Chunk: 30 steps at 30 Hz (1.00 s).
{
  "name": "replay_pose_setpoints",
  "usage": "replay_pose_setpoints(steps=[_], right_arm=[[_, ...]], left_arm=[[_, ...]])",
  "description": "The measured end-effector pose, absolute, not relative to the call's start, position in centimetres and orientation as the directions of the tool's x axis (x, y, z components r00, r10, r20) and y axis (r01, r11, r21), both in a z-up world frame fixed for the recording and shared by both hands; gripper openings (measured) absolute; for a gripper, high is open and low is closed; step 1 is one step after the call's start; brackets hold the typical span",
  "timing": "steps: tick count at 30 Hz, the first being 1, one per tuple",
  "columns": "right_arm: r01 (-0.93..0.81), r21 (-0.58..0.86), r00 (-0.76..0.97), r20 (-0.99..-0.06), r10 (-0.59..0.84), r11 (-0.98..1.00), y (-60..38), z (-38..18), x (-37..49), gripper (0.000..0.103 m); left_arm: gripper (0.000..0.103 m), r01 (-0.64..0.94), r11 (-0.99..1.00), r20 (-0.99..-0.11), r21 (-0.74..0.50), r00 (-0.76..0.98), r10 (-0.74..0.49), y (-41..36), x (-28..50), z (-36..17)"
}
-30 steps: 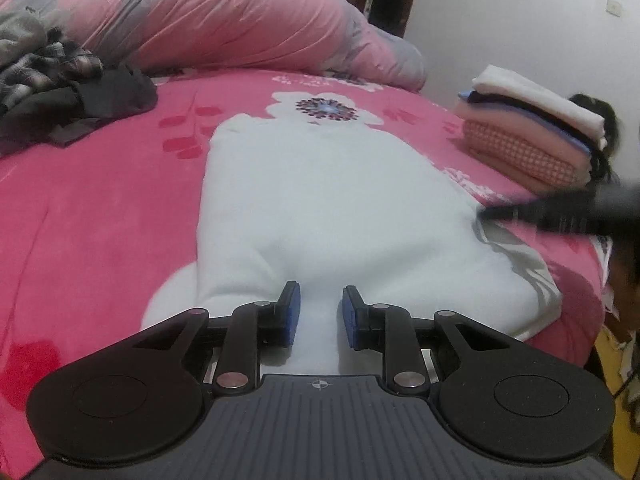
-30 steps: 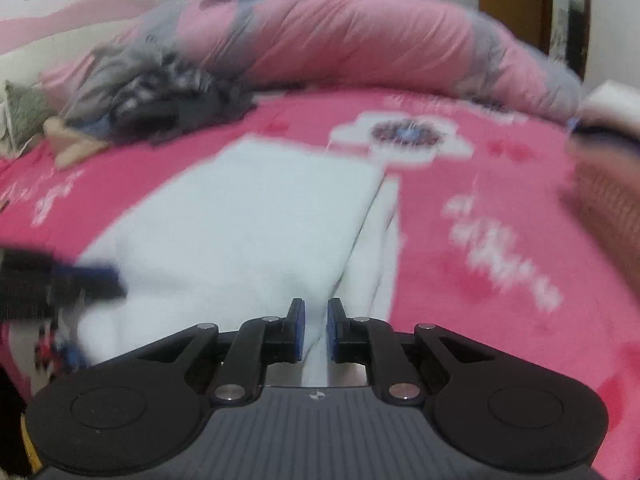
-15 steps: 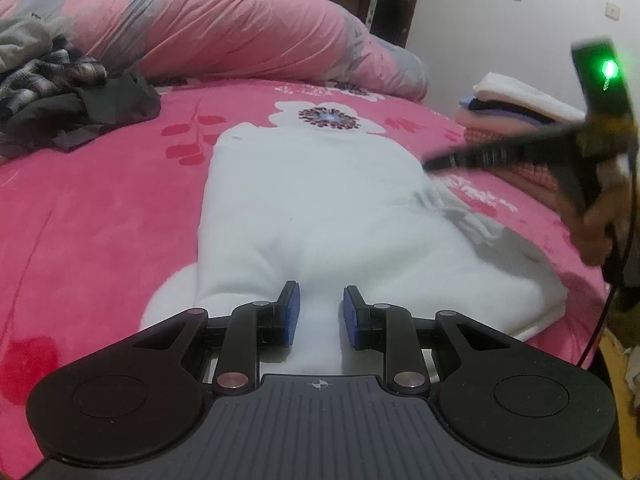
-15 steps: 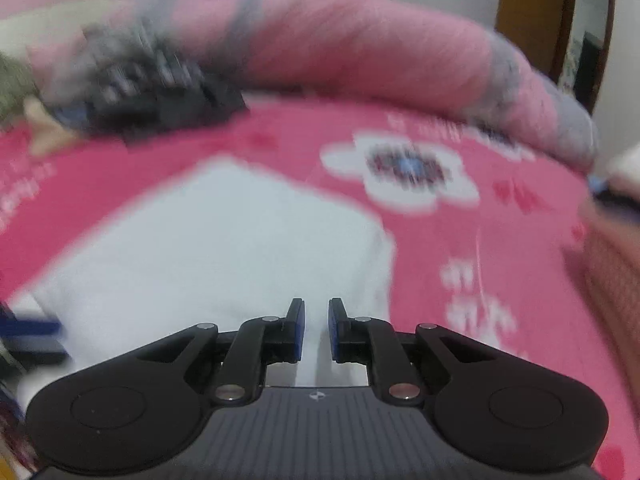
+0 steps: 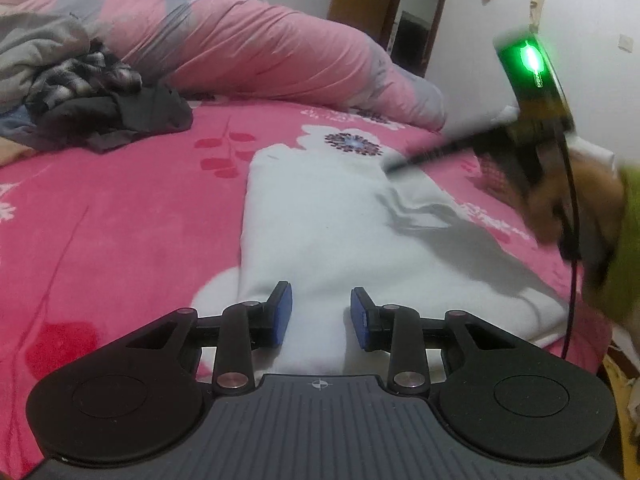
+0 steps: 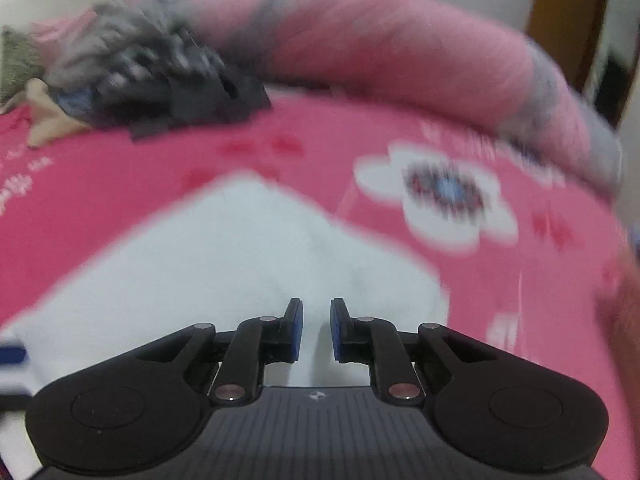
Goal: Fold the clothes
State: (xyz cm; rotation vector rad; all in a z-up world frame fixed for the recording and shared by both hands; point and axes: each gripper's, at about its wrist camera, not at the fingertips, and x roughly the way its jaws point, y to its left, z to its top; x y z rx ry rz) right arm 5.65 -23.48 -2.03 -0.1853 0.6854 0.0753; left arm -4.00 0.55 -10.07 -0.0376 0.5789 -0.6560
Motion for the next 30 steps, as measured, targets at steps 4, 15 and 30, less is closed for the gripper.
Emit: replay_pose_setpoints(steps=[4, 15, 30], right_arm=[[-0.236, -0.085, 0.798, -0.586, 0.143, 0.968, -20.2, -0.4, 9.8, 0.017], [-0.074, 0.14, 0.725, -0.672, 0.15, 0.987, -23.9, -6.4, 16.1, 0.021], [0.032, -0.011, 0.762, -0.647, -0.031, 0.999, -28.6, -6.7, 5.0, 0.024]], left_arm=[[0.032, 0.56, 0.793, -0.491, -0.24, 0.635, -0.597, 0.9, -3.9, -10.3], [0.033, 0.575, 0.779, -0.475, -0.251, 0.628, -0.616, 1.5, -4.2, -10.8], [0.035, 0.554, 0.808, -0.533, -0.201, 0.63, -0.565, 0.3, -4.2, -10.0]])
